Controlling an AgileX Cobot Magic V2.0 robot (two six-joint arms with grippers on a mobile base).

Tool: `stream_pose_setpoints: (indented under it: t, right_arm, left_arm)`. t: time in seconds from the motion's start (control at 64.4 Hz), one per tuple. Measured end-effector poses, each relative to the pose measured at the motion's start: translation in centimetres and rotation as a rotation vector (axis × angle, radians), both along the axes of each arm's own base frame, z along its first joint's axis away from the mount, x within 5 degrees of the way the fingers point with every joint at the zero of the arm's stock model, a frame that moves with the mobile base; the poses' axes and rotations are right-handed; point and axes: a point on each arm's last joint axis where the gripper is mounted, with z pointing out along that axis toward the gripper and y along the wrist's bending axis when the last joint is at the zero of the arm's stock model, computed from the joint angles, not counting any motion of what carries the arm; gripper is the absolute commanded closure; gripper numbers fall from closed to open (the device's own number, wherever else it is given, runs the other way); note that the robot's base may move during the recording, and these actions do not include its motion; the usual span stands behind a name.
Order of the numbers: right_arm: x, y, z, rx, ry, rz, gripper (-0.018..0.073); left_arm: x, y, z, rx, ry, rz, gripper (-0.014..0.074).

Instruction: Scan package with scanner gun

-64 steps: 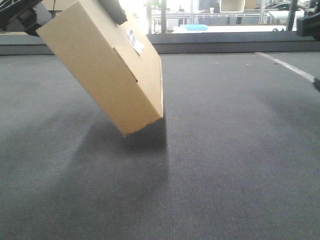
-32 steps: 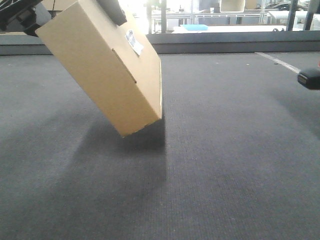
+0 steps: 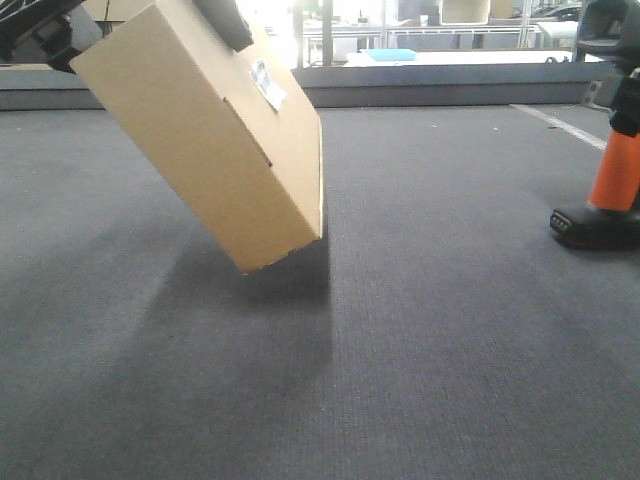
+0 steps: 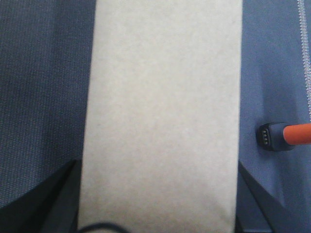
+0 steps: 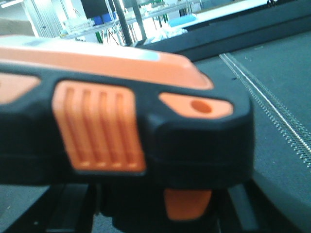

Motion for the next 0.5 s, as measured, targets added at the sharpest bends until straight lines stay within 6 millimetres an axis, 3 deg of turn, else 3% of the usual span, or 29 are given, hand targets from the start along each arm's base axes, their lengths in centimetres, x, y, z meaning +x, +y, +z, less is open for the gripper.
stream_pose_setpoints:
  t: [0.497]
  right_arm:
    - [0.02,0.06,-0.02,-0.032,0.001,0.009,0.0723]
  left_arm:
    - [0.00,0.01,0.00,0.002,-0.001,0.000,0.0708]
